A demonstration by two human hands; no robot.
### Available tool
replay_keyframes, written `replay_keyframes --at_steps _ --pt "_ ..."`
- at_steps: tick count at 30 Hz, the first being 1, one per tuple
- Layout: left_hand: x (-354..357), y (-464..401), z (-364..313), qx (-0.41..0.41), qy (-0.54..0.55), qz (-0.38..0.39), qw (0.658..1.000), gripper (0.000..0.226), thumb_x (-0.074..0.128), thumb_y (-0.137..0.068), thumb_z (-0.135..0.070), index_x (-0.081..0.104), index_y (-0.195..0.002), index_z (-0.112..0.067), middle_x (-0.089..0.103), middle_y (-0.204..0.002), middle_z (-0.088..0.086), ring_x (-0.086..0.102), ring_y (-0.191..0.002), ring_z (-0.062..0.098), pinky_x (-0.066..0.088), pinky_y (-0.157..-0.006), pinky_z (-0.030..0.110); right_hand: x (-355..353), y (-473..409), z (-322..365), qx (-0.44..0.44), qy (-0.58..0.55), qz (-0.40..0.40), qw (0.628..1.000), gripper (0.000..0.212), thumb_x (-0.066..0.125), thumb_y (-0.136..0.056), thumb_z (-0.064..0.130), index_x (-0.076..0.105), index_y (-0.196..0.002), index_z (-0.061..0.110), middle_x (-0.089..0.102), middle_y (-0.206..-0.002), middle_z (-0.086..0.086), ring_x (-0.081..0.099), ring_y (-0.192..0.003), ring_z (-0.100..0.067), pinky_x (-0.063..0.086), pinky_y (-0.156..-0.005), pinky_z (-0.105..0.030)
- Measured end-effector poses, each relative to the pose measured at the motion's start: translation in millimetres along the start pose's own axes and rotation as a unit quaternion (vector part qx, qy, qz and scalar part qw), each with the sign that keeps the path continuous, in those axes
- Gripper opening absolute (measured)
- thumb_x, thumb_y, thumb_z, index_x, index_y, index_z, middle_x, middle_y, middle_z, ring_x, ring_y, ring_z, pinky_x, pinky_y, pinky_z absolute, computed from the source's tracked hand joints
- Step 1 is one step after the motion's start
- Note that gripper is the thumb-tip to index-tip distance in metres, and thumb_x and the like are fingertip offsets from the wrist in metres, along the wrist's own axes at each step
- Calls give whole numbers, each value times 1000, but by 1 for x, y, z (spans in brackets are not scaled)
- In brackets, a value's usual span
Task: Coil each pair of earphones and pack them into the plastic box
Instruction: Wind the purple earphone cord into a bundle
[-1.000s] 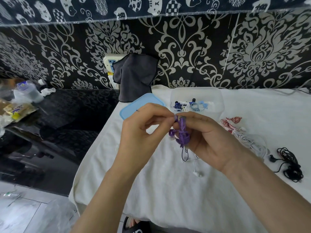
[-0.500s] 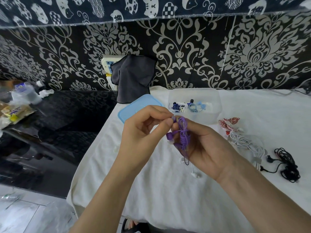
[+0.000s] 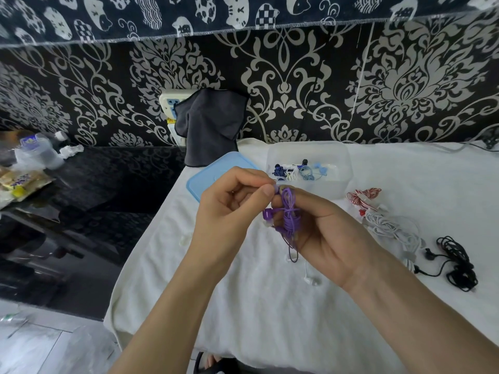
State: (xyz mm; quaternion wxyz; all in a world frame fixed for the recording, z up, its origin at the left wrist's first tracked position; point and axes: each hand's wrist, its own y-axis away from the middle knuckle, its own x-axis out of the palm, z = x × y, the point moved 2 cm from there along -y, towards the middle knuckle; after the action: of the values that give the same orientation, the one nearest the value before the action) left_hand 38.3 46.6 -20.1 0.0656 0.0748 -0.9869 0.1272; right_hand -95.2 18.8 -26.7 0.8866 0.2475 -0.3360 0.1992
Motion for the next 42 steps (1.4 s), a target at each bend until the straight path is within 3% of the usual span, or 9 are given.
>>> replay_keyframes --at_steps 6,11,15,18,22,28,32,42 --pt "-3 0 -3 1 -6 4 1000 17 61 -90 13 64 -84 -3 71 -83 -1 68 -79 12 53 -75 20 0 0 -1 7 8 19 1000 13 66 -76 14 78 -76 9 68 -72 -4 64 -65 -18 55 -67 -24" --pt "-5 2 -8 43 -111 -1 993 22 65 -90 10 67 -84 -11 71 -79 -6 68 -73 6 48 -64 13 5 0 -5 37 -65 3 997 11 67 -75 9 77 -76 2 66 -74 -8 62 -60 -15 56 -58 -23" --pt "-11 2 -4 100 -223 -9 970 18 70 -91 0 70 -89 -18 73 -87 -6 70 -85 17 53 -77 24 6 3 -6 82 -154 4 985 15 66 -82 7 75 -87 -4 65 -87 -17 65 -64 -20 57 -61 -24" --pt "-13 1 -1 130 -268 -17 954 14 71 -90 -2 72 -92 -16 73 -89 -4 70 -88 24 56 -83 31 5 6 -7 79 -128 6 989 23 63 -91 17 68 -105 -1 61 -88 -17 59 -71 -25 56 -61 -28" --pt "-11 2 -1 141 -275 -16 951 14 72 -89 0 73 -93 -13 73 -89 -3 71 -86 22 56 -82 27 7 10 -3 55 -63 -11 996 19 66 -87 22 67 -91 4 59 -71 -8 52 -63 -20 51 -54 -25" --pt "-5 3 0 126 -226 -12 966 14 74 -89 0 72 -92 -14 73 -89 -4 71 -87 24 57 -83 32 7 12 0 49 -50 -25 997 18 71 -81 23 69 -73 6 56 -67 -6 47 -51 -14 45 -43 -21" --pt "-4 4 2 112 -206 -1 972 15 74 -88 2 71 -93 -12 72 -90 -4 70 -88 23 55 -85 32 4 11 -1 51 -26 -26 998 16 72 -77 26 70 -76 10 56 -68 -4 44 -51 -13 38 -46 -19" --pt "-7 4 4 129 -191 22 973 8 73 -87 4 70 -89 -3 71 -91 6 68 -91 27 55 -85 38 4 10 -2 62 -38 -17 997 14 70 -80 24 72 -77 11 59 -69 -2 49 -55 -11 40 -47 -18"
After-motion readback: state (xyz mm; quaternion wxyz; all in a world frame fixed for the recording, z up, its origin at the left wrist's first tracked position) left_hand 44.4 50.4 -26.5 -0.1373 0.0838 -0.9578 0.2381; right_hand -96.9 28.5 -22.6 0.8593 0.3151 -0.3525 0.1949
